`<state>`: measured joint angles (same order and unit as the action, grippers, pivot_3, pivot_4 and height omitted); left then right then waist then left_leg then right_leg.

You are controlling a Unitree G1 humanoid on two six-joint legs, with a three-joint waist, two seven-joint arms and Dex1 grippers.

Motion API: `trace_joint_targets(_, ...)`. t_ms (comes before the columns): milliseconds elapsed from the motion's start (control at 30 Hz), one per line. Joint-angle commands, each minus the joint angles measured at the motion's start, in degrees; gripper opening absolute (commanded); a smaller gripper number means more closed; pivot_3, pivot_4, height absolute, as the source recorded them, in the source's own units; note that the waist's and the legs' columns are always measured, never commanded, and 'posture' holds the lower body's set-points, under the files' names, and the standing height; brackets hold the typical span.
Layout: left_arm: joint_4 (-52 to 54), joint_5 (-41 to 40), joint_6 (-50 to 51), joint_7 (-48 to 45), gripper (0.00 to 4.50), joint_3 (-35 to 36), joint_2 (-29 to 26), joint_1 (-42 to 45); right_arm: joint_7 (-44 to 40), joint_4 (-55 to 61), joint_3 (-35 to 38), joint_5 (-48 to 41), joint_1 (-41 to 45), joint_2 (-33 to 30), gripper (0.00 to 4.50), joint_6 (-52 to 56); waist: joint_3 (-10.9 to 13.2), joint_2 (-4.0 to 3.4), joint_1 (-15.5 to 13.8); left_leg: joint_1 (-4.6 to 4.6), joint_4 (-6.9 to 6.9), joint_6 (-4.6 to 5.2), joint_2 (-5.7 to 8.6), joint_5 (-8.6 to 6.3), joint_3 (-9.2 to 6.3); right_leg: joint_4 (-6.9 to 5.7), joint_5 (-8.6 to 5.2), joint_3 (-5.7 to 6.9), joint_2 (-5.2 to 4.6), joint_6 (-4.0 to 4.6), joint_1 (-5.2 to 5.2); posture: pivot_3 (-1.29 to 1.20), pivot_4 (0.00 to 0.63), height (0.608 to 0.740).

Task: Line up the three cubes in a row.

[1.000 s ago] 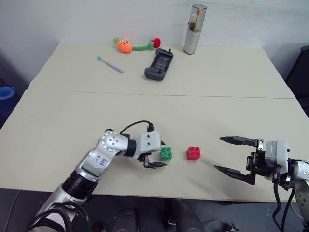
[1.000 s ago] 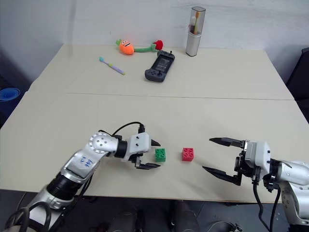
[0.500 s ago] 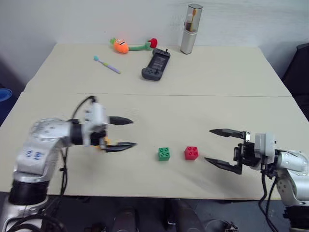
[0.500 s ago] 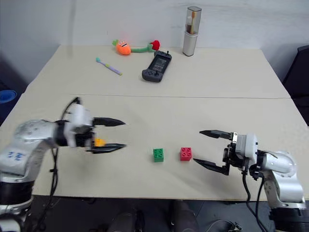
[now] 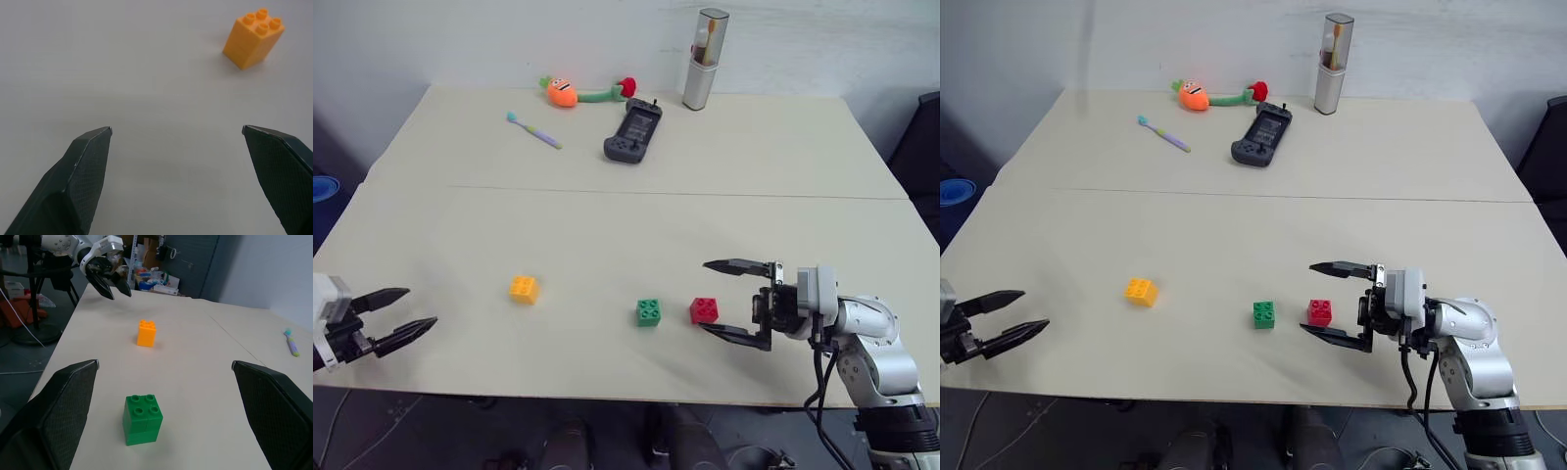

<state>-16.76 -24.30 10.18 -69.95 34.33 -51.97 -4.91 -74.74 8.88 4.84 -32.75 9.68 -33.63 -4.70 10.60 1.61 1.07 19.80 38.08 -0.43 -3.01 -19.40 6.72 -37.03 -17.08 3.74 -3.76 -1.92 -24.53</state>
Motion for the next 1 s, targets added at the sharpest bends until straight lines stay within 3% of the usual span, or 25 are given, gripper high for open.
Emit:
trace_joint_targets(33,3.0,-1.3,-1.1,-3.4,4.48,-6.0,-0.5,6.5,-0.1,0.6,1.2,-0.3,0.3,-1.1,4.5,-0.5,0.0,-0.01,-0.7,0.0,0.0,0.0,0.01,0.0,-0.01,0.0,0.0,0.02,-0.02,0.0,0.01,0.0,0.15,0.74)
trace_joint_targets(233,-6.4,5.6,-8.8,-12.2,4.48,-21.1,-0.7,21.0,-0.1,0.9,2.0,-0.2,-0.3,-2.6,4.5,-0.2,0.0,-0.01,-0.8,0.06,0.0,-0.21,0.09,0.13,0.09,0.0,0.01,0.03,0.03,-0.01,-0.02,0.0,0.15,0.74)
trace_joint_targets(333,-14.7,11.1,-17.4,-14.7,4.48,-28.4,1.9,29.5,0.9,2.7,3.4,-0.5,-3.0,-3.6,4.5,0.2,0.0,0.0,-0.7,0.06,0.02,-0.23,0.05,0.14,0.19,0.02,0.01,-0.01,0.2,-0.02,-0.05,0.0,0.15,0.74)
trace_joint_targets(533,-26.1,13.4,-24.5,-17.0,4.48,-32.7,6.8,38.9,2.8,5.7,6.5,-0.9,-9.3,-5.6,4.5,0.8,0.0,0.03,-0.8,0.14,0.16,-0.23,0.05,0.16,0.23,-0.01,0.04,-0.02,0.23,-0.07,-0.1,0.0,0.15,0.74)
trace_joint_targets(733,-29.7,13.0,-27.9,-21.3,2.69,-34.6,8.4,42.5,3.8,8.1,10.5,-1.1,-15.7,-7.2,4.5,1.1,0.0,0.03,-0.9,0.17,0.19,-0.22,0.07,0.17,0.2,-0.02,0.05,-0.01,0.21,-0.08,-0.1,0.0,0.15,0.74)
trace_joint_targets(867,-23.7,10.3,-25.9,-22.5,1.51,-37.7,9.1,42.1,5.3,9.9,14.6,-1.3,-20.5,-7.8,4.5,1.2,0.0,0.03,-1.0,0.18,0.2,-0.21,0.08,0.17,0.16,0.0,0.05,0.0,0.21,-0.09,-0.08,0.0,0.15,0.74)
trace_joint_targets(1000,-12.0,9.0,-21.1,-20.7,1.52,-40.5,10.6,39.1,6.5,11.5,17.9,-1.6,-23.8,-7.8,4.5,1.4,0.0,0.03,-1.0,0.2,0.22,-0.2,0.08,0.18,0.14,0.0,0.06,-0.01,0.2,-0.11,-0.07,0.0,0.15,0.74)
